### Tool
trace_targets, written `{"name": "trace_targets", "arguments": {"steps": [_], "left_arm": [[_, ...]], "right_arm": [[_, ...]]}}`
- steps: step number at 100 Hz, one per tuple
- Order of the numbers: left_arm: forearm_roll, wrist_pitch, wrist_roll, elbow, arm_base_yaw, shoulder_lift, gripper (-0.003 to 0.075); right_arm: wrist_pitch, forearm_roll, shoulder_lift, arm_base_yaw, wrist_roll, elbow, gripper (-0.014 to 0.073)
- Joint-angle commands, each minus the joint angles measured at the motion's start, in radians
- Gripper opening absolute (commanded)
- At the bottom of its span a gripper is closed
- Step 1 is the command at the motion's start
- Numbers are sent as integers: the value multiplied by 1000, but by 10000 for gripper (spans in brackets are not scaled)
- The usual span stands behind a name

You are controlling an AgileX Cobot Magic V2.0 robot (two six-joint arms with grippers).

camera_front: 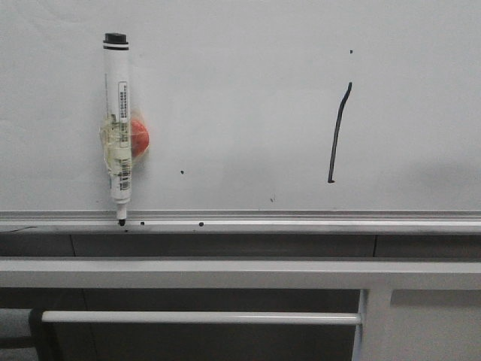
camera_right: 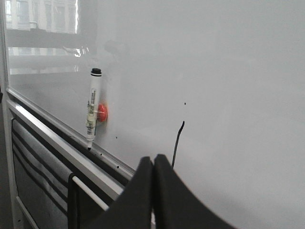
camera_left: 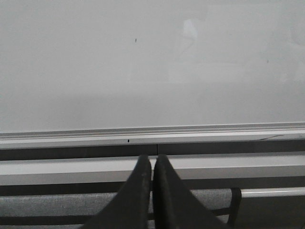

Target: Write number 1 on whiteboard

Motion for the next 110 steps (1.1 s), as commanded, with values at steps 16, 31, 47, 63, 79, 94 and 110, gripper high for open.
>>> {"name": "trace_targets", "arguments": {"steps": [16,31,47,63,79,94,110], "left_arm": [[-10,-69,-10,5,-9,-21,-20],[-10,-69,-10,5,-9,-21,-20],[-10,-69,-10,5,-9,-21,-20],[-10,-69,-10,5,-9,-21,-20],[-10,-69,-10,5,-9,-21,-20],[-10,-69,-10,5,-9,-21,-20],[-10,-69,-10,5,-9,-21,-20]], "right_arm": [[-86,1,10,-9,3,-25,-53],[-86,1,10,-9,3,-25,-53],[-78,1,2,-26,3,-25,-53],[-68,13,-15,-160,3,-2,-53],[10,86,-15,-326,7,30,-53],[82,98,-15,-456,7,30,-53],[136,124,-13,-602,7,30,-53]]}}
